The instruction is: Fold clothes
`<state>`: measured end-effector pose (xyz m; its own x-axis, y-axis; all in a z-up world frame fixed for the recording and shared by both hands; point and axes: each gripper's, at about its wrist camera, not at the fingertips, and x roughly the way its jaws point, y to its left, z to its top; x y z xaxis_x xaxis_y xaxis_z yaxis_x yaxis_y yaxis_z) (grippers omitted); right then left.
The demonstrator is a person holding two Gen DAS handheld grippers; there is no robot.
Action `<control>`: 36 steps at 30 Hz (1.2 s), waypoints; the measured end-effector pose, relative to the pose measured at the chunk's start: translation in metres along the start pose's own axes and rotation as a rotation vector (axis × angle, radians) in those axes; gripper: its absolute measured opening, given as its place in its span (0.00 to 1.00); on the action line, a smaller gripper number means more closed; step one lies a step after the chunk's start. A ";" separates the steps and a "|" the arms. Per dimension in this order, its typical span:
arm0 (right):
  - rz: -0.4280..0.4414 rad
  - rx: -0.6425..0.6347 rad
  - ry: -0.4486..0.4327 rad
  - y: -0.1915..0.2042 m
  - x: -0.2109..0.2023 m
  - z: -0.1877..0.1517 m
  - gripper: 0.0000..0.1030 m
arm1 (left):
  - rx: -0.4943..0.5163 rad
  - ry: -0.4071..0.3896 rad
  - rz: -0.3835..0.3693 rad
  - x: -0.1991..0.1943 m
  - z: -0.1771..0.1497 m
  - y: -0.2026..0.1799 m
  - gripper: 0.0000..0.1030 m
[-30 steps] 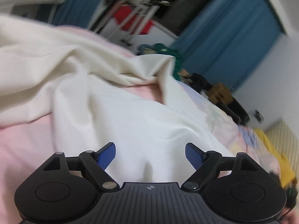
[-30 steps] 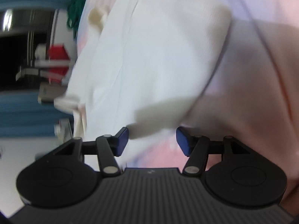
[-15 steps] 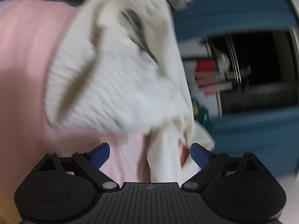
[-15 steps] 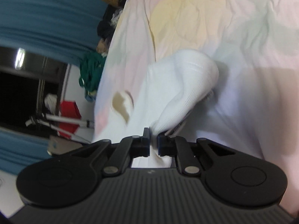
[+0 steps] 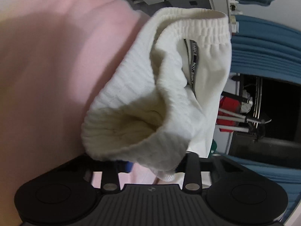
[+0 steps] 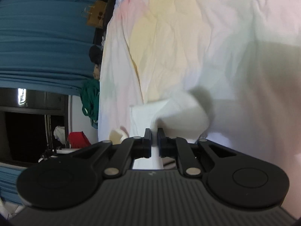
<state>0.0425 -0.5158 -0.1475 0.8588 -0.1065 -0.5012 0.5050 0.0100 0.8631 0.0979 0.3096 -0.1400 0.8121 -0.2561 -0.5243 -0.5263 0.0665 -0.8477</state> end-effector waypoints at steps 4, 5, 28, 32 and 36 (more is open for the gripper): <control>-0.014 -0.063 -0.039 0.006 -0.004 -0.001 0.05 | 0.092 0.027 0.014 -0.018 0.014 -0.018 0.13; -0.017 -0.076 -0.043 0.008 -0.004 -0.002 0.05 | 0.122 0.034 0.015 -0.026 0.021 -0.023 0.12; -0.268 -0.187 -0.237 0.001 -0.066 0.016 0.05 | 0.423 0.094 0.114 -0.104 0.114 0.009 0.17; -0.271 -0.286 -0.310 0.020 -0.077 0.002 0.08 | 0.542 0.084 0.127 -0.113 0.100 -0.001 0.31; -0.272 -0.385 -0.382 0.040 -0.089 -0.012 0.32 | 0.685 0.071 0.136 -0.139 0.089 -0.020 0.51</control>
